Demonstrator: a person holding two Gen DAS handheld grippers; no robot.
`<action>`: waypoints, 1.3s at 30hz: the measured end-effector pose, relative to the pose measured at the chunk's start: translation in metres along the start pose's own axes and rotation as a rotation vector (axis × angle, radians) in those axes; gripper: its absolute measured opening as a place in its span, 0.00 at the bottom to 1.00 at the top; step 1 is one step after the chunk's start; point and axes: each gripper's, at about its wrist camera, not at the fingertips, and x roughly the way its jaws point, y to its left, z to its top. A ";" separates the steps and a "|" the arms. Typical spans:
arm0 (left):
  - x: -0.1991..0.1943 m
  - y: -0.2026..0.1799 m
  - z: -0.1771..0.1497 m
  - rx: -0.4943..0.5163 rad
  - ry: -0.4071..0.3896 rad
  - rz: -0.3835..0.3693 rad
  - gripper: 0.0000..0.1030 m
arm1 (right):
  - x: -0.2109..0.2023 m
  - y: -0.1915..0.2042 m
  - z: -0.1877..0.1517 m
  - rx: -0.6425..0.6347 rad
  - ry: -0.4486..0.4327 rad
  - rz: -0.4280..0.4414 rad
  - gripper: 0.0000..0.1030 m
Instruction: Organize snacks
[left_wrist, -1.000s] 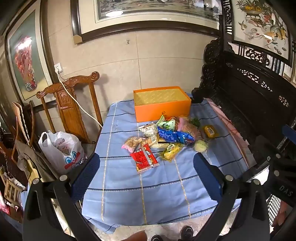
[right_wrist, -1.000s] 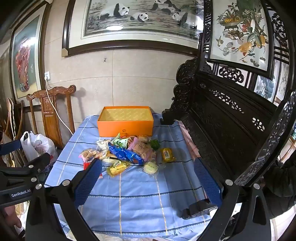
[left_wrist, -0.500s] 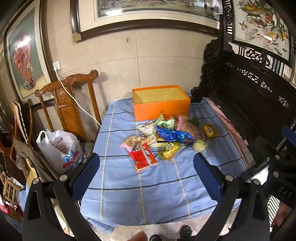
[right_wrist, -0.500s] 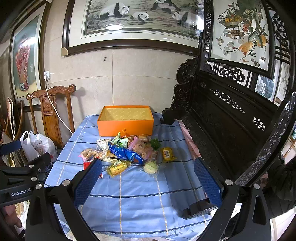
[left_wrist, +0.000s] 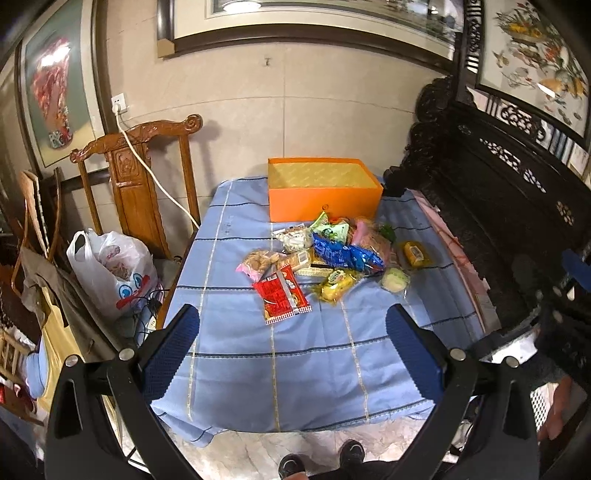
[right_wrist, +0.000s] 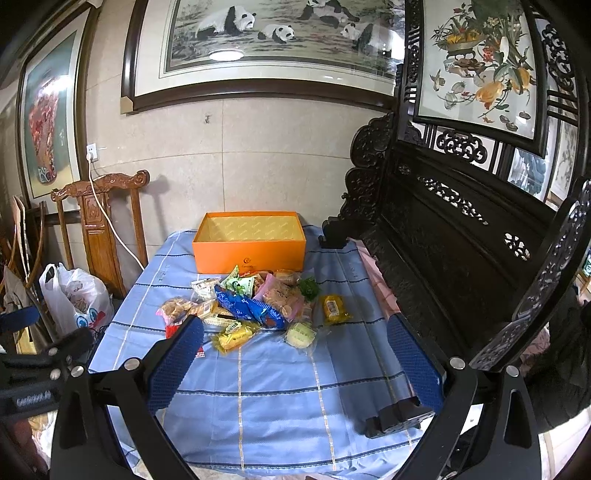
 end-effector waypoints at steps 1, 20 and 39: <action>-0.001 -0.002 -0.001 0.014 0.005 0.008 0.96 | 0.000 -0.002 0.004 0.001 -0.001 0.000 0.97; 0.008 -0.006 0.010 0.056 0.038 0.026 0.96 | -0.001 -0.004 0.007 -0.010 0.008 0.021 0.97; 0.019 -0.001 0.012 0.046 0.036 0.044 0.96 | 0.007 -0.003 0.006 -0.020 0.022 0.020 0.97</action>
